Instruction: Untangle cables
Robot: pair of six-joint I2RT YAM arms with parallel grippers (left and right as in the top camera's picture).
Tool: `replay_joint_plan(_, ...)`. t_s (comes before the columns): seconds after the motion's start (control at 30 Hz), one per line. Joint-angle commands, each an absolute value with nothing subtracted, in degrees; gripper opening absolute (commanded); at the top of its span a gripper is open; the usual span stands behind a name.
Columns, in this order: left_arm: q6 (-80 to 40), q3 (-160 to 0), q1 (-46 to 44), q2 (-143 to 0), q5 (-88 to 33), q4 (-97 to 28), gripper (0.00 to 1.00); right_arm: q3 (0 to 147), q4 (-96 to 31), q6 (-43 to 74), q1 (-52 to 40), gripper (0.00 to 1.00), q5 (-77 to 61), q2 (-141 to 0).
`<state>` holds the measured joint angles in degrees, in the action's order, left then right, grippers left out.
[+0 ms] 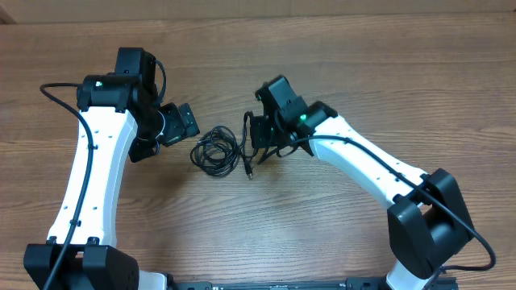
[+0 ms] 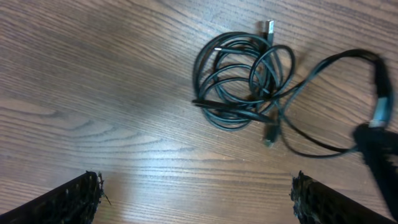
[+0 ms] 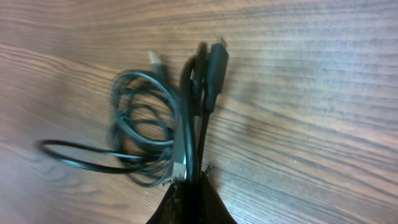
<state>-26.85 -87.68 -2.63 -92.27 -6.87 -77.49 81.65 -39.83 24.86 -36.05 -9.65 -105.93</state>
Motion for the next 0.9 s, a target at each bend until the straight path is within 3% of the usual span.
replay_joint_plan(0.0, -24.84, -87.13, -2.83, -92.25, -10.59, -77.41, 0.99, 90.52, -42.61, 22.02, -36.16, 0.04, -9.23, -101.51)
replay_joint_plan(0.3, -20.12, -87.13, -3.49, -92.25, -21.50, -75.59, 0.99, 98.80, -46.22, 22.90, -36.16, 0.04, -12.14, -95.50)
replay_joint_plan(0.6, -19.29, -87.11, -8.93, -92.27, -19.44, -69.41, 1.00, 99.48, -41.52, 31.05, -35.73, 0.04, -18.63, -94.32)
replay_joint_plan(0.87, -17.58, -87.11, -9.78, -92.97, -15.66, -65.95, 1.00, 102.19, -41.85, 31.40, -32.60, 0.04, -28.51, -92.44)
